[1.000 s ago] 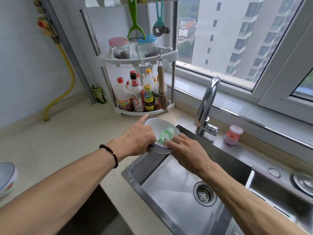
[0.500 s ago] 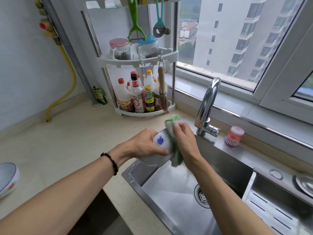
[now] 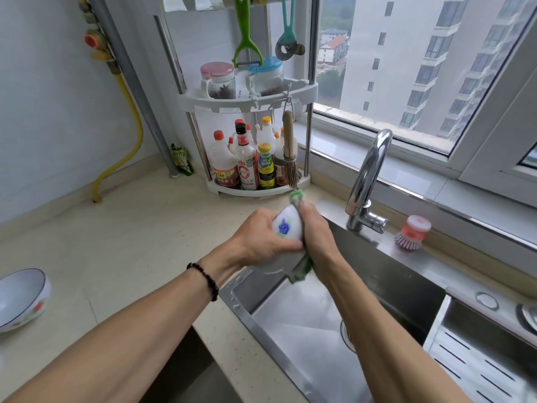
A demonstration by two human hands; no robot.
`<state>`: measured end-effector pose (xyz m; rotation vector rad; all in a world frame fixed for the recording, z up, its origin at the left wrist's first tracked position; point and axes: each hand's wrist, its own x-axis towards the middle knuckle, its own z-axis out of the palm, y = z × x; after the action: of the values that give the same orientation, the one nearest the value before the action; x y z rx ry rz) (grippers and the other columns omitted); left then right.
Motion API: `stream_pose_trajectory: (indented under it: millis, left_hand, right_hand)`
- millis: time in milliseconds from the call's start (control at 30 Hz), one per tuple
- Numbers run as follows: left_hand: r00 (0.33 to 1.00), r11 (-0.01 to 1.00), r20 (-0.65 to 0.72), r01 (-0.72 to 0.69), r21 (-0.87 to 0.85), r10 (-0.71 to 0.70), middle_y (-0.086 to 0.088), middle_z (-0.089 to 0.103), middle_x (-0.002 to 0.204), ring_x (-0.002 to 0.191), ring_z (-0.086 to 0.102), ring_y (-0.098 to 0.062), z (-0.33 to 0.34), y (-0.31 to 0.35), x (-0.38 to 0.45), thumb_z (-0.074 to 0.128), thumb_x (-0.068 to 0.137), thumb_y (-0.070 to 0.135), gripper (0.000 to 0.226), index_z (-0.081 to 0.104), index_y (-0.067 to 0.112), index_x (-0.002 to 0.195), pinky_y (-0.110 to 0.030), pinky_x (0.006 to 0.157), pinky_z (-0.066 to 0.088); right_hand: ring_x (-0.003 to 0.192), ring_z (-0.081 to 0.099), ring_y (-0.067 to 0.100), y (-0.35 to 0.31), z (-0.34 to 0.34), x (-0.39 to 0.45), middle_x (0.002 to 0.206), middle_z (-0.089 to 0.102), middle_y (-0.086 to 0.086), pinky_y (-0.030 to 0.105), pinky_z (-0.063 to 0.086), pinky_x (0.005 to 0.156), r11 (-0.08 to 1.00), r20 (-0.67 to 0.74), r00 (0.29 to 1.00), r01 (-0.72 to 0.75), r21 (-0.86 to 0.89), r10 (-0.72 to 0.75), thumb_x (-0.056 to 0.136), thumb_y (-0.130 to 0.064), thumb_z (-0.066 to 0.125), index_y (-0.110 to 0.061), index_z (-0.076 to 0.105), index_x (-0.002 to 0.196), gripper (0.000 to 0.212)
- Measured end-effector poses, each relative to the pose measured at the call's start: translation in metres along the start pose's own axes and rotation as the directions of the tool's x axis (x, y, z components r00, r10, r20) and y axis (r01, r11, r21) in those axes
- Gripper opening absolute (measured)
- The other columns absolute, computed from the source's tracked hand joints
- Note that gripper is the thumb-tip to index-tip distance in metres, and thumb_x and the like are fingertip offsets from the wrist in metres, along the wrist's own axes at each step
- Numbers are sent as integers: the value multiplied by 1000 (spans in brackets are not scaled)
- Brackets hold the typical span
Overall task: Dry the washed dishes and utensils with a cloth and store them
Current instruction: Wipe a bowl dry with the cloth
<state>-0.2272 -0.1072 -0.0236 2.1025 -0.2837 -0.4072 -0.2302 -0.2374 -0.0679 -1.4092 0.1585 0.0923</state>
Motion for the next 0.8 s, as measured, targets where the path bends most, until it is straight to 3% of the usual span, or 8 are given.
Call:
stream_pose_trajectory:
  millis: [100,267,333,433,533,600,733,800]
  left_hand:
    - [999,1000,-35,-19,-25,18,-5,71,74,68,67,-18,-13,2,7,79,76,7,10,70,4,79,-39,65,59]
    - [1000,999,-4,-16,-48,15,-2,75,75,68,71,-15,-17,6,-2,82,77,7,16,72,-1,87,-27,62,57]
    - [998,996,-68,-7,-91,0,0,74,73,68,71,-14,-21,5,2,83,77,9,14,73,4,85,-26,61,54]
    - [995,1000,-99,-18,-23,16,3,67,65,64,64,-14,-23,5,5,76,81,3,15,67,12,72,-19,54,49]
    - [996,997,-70,-58,-48,55,0,71,66,60,67,-13,-19,5,-2,78,78,1,7,72,2,77,-22,54,51]
    - [996,993,-76,-50,-102,42,0,73,71,64,69,-12,-23,4,-3,82,77,4,11,73,1,83,-24,57,54]
    - [996,998,-66,-52,-17,51,4,68,67,66,66,-12,-32,7,5,78,80,4,17,66,15,73,-24,58,52]
    - [998,998,-3,-63,-3,63,-1,70,70,67,67,-16,-32,8,5,78,79,2,13,68,9,75,-26,60,54]
  right_hand:
    - [125,57,18,7,10,-2,147,49,5,44,48,107,967,58,986,164,-196,-155,102,-55,41,-46,46,140,39]
    - [81,73,30,-8,1,10,99,74,20,46,61,74,971,84,985,-161,174,149,96,-63,45,-6,65,118,64]
    - [96,72,30,-9,8,13,110,72,16,54,59,87,999,62,998,-34,38,32,97,-62,45,-20,62,127,55]
    - [122,59,21,3,25,8,138,57,6,43,49,104,964,64,984,176,-202,-166,102,-56,39,-40,49,140,43]
    - [81,72,25,-13,16,13,97,74,13,41,59,74,994,27,996,-82,68,80,100,-59,43,-15,65,117,52]
    - [77,74,28,-19,8,17,95,75,18,44,61,73,977,84,983,-172,123,163,100,-58,43,-8,66,115,57]
    - [117,62,24,-11,25,14,135,58,9,46,53,99,954,130,980,178,-242,-150,101,-56,38,-40,49,140,43]
    - [111,64,24,-12,27,11,126,62,10,46,53,96,977,114,984,156,-145,-140,98,-58,43,-40,58,128,39]
